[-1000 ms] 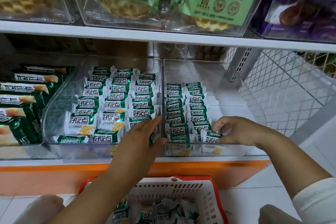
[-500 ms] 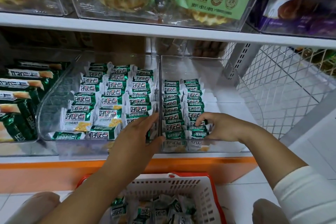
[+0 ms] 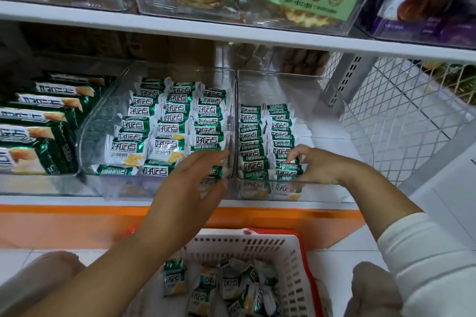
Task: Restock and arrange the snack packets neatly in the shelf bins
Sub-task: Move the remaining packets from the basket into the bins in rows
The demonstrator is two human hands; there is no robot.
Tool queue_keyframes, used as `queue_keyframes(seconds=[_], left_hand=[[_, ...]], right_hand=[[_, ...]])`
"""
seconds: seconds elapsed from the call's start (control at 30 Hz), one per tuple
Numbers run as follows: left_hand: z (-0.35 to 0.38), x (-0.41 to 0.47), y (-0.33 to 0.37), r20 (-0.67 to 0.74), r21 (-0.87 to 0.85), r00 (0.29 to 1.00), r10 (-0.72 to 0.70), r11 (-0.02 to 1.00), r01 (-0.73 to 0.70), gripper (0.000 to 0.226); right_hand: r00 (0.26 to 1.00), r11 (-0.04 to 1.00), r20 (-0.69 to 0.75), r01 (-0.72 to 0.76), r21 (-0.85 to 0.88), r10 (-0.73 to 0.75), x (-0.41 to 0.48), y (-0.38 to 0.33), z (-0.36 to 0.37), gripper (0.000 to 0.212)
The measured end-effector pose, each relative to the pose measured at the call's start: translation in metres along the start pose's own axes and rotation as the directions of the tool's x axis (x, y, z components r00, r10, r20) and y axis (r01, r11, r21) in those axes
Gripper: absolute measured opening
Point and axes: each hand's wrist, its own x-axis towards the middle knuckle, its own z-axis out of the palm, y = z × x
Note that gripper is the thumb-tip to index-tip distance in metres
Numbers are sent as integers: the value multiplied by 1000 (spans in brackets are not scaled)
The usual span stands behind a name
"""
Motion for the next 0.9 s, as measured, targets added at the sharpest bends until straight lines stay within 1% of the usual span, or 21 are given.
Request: queue_keyframes(seconds=[0.03, 0.07, 0.1, 0.13, 0.17, 0.2, 0.23, 0.27, 0.3, 0.33, 0.37, 0.4, 0.43, 0.47, 0.5, 0.53, 0.57, 0.63, 0.7, 0.8, 0.9], left_hand=[[-2, -7, -1, -20, -10, 1000, 19, 1000, -19, 47], [-4, -15, -2, -26, -18, 999, 29, 999, -30, 45], [-4, -24, -6, -19, -22, 999, 31, 999, -31, 43], [-3, -34, -11, 5, -15, 1000, 25, 1000, -25, 43], [1, -45, -19, 46, 4, 999, 11, 1000, -11, 42], [6, -55, -28, 98, 32, 995, -11, 999, 8, 40], [15, -66, -39, 152, 62, 988, -41, 998, 31, 38], [24, -77, -49, 202, 89, 975, -93, 993, 77, 37], [35, -88, -60, 252, 115, 952, -175, 982, 151, 36], [46, -98, -70, 300, 143, 915, -269, 961, 236, 35], [59, -110, -82, 344, 170, 869, -355, 934, 314, 35], [72, -124, -95, 377, 175, 826, -420, 907, 382, 35], [85, -138, -108, 399, 159, 783, -477, 877, 453, 36], [97, -154, -121, 417, 136, 739, -530, 840, 526, 37], [107, -170, -134, 438, 124, 687, -580, 796, 593, 39], [116, -184, -146, 468, 132, 631, -618, 755, 642, 41], [124, -198, -158, 492, 160, 580, -650, 722, 673, 44], [139, -218, -173, 513, 182, 507, -693, 665, 724, 46], [151, -225, -183, 505, 152, 462, -729, 602, 784, 44], [168, -225, -194, 482, 117, 430, -763, 543, 832, 44], [183, -216, -198, 447, 84, 401, -800, 484, 871, 48]], right_hand=[[998, 1000, -64, 5, -11, -6, -6, -1, -2, 61], [982, 999, -186, 25, -24, -29, -15, -3, -3, 61], [933, 997, -351, 76, -26, -81, -24, -6, -2, 56], [836, 984, -526, 177, -7, -155, -37, -12, 3, 47], [717, 949, -666, 313, 45, -205, -51, -20, 11, 34], [644, 889, -734, 440, 127, -214, -66, -28, 25, 23], [638, 823, -740, 525, 218, -212, -78, -34, 45, 16], [697, 783, -679, 548, 296, -231, -83, -35, 70, 15], [790, 791, -555, 504, 347, -260, -83, -32, 101, 16], [877, 828, -392, 426, 363, -279, -78, -24, 132, 18], [936, 873, -226, 337, 352, -270, -71, -14, 164, 23], [971, 910, -79, 240, 338, -226, -61, 1, 197, 30], [986, 932, 32, 143, 334, -163, -52, 16, 226, 37], [991, 939, 105, 45, 342, -86, -46, 30, 251, 42], [991, 937, 130, -34, 348, -12, -40, 43, 272, 45], [993, 936, 108, -90, 340, 56, -35, 55, 289, 46], [993, 938, 61, -113, 328, 99, -30, 66, 304, 46], [980, 925, 39, -198, 324, 196, -15, 93, 337, 52], [971, 926, 23, -235, 295, 239, -2, 104, 362, 57], [951, 919, -2, -297, 259, 308, 8, 90, 368, 60], [939, 932, -62, -324, 163, 338, 23, 87, 371, 61]])
